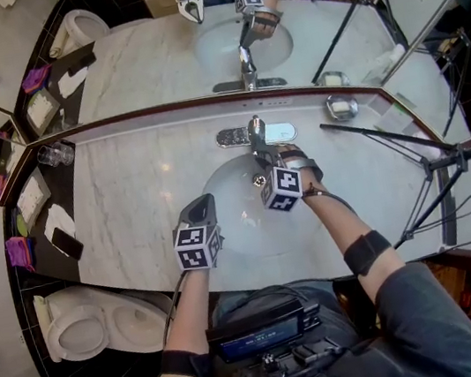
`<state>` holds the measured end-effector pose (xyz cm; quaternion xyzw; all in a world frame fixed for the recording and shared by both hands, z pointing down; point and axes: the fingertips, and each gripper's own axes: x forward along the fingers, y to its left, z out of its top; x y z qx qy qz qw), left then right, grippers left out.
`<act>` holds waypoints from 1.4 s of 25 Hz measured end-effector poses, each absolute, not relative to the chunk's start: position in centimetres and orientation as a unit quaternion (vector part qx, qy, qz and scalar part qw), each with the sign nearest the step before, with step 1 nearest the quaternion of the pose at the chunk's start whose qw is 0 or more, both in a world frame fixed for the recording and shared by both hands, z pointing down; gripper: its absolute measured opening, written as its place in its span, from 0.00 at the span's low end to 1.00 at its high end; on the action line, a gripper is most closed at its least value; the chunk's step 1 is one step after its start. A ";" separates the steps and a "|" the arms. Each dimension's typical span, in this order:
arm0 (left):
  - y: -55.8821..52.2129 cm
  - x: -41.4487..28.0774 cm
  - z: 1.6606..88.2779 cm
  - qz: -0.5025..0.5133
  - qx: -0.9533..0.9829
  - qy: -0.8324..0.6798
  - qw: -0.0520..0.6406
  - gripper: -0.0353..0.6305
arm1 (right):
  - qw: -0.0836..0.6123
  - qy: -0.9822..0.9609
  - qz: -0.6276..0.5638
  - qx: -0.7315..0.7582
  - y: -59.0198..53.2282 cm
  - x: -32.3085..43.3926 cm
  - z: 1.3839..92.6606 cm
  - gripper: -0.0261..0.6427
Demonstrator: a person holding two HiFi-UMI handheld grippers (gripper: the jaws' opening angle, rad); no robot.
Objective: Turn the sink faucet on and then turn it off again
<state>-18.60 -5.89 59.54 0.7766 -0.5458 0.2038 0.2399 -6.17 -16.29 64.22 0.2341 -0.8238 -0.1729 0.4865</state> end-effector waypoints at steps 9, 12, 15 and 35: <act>-5.0 -18.2 58.4 0.196 0.781 -0.548 0.230 0.06 | 0.398 -0.852 -0.076 0.333 -14.3 -2.8 59.8 0.11; -4.6 -17.9 57.9 0.192 0.784 -0.546 0.226 0.06 | 0.367 -0.854 -0.031 0.367 -13.6 -0.8 58.6 0.08; -4.3 -17.8 57.2 0.188 0.788 -0.543 0.220 0.06 | 0.325 -0.854 0.031 0.404 -12.7 1.0 57.0 0.06; -2.0 -17.4 55.7 0.165 0.806 -0.524 0.220 0.06 | 0.173 -0.803 0.242 0.517 -4.6 9.7 56.6 0.06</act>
